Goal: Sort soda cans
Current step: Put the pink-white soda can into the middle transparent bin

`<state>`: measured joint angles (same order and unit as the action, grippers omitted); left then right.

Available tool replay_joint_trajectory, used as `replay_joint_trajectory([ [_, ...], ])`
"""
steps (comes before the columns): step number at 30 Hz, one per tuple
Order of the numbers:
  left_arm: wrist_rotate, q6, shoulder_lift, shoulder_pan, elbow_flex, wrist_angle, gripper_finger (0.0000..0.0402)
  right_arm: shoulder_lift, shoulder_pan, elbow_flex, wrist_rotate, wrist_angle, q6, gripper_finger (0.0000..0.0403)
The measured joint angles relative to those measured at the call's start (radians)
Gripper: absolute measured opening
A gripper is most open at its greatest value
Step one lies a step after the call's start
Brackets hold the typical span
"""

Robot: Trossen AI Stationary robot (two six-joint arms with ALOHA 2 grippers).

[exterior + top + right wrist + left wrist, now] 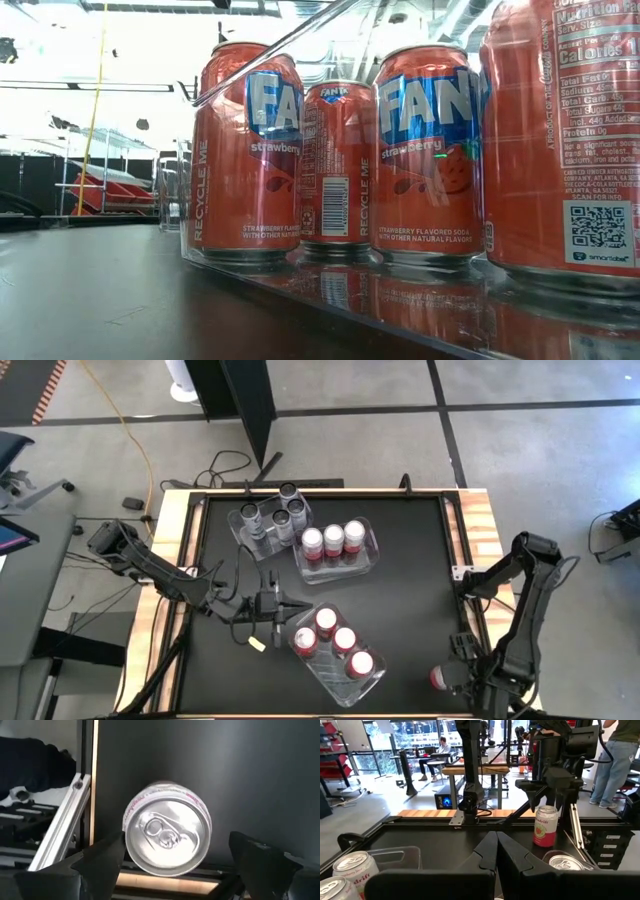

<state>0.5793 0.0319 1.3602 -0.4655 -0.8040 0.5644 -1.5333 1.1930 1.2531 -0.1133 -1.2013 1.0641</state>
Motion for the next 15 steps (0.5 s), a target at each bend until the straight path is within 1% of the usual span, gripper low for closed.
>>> replay_joint_trajectory([
  [5,0.000,0.001,0.000,-0.006,0.000,-0.009,0.0000,-0.001,-0.019,-0.051,0.001,0.076,0.000,0.0371],
  [9,-0.001,0.001,0.000,-0.013,0.000,-0.016,0.0000,-0.001,-0.037,-0.071,0.002,0.097,0.000,0.0371],
  [15,-0.001,0.001,0.000,-0.028,0.000,-0.017,0.0000,-0.027,-0.050,-0.129,0.022,0.179,-0.025,0.0371],
])
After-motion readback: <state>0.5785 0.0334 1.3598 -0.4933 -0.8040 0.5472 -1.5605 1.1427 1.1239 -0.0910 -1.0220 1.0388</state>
